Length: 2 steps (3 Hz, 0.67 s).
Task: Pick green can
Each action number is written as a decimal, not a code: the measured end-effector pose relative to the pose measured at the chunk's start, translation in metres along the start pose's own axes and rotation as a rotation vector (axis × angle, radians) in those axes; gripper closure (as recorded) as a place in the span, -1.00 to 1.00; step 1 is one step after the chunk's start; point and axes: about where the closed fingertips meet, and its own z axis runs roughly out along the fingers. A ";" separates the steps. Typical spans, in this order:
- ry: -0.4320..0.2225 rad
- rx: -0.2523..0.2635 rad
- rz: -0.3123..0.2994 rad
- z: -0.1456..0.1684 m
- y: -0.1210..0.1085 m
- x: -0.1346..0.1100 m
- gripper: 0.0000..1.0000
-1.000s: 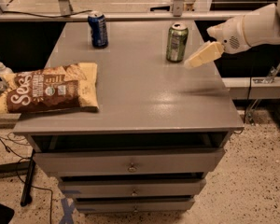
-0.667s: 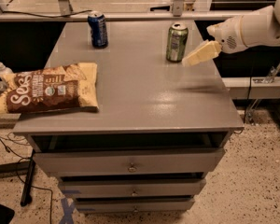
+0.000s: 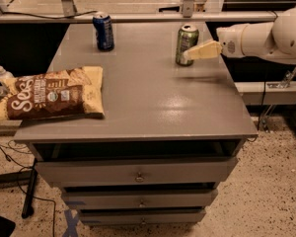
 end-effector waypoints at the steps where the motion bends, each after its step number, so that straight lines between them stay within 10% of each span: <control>1: -0.073 -0.001 0.071 0.020 -0.007 0.005 -1.00; 2: -0.130 -0.019 0.125 0.037 -0.006 0.005 -1.00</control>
Offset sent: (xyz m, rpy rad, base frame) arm 0.0398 0.0227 -0.0236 0.2725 -0.0074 -0.0300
